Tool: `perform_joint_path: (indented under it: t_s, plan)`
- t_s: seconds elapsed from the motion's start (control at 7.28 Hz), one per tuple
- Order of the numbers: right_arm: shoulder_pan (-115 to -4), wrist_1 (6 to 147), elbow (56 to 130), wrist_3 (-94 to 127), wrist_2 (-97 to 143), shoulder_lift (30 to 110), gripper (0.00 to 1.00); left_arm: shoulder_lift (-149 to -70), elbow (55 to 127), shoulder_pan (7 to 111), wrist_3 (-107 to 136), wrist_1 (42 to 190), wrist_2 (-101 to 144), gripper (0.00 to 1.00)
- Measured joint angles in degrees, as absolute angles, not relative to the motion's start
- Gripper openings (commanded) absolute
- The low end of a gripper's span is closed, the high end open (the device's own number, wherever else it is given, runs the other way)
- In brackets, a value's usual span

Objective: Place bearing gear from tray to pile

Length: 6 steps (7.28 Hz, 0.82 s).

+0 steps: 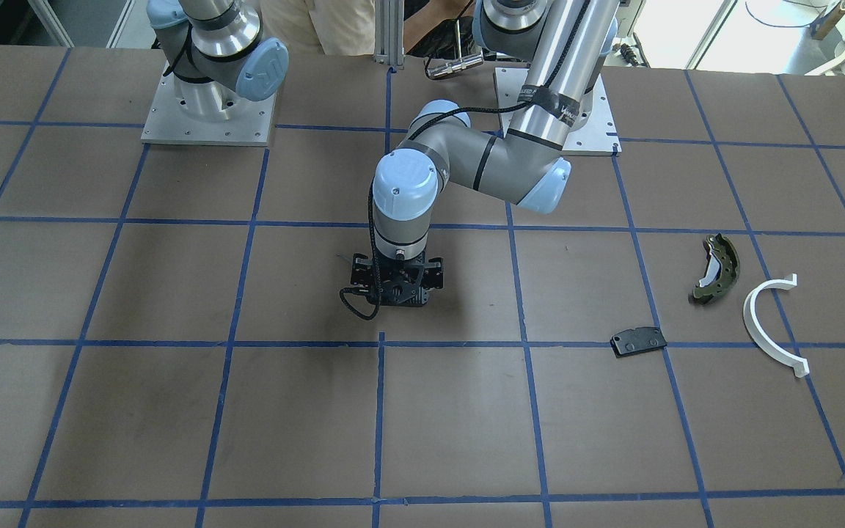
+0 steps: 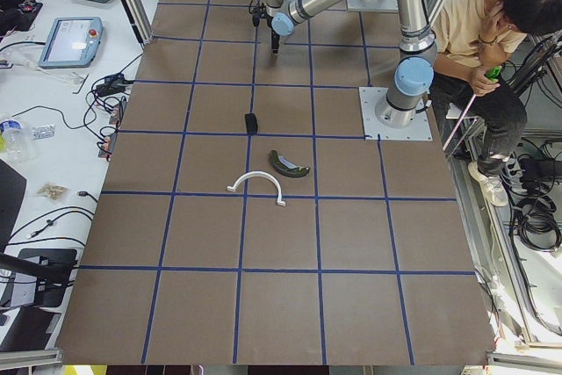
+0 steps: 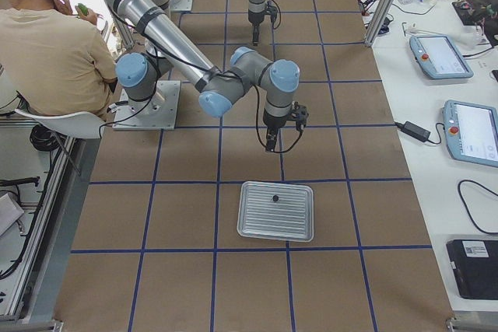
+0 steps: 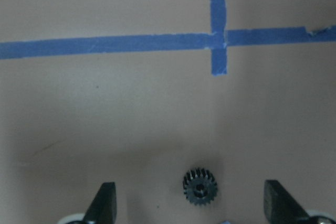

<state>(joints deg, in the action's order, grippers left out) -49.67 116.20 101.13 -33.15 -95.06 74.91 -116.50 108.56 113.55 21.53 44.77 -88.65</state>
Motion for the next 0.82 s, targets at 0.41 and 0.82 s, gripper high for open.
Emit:
perform_joint_path:
  t_s: [0.41, 0.82]
  plan:
    - [-45.78, 116.27, 94.38, -39.23, -95.14, 68.08, 1.0, -116.16, 108.36, 113.55, 21.59, 44.66, -88.68, 0.0]
    - [-43.22, 117.31, 89.98, -45.35, -94.43, 61.74, 1.0, -114.52, 108.29, 113.41, 21.5, 45.02, -88.85, 0.0]
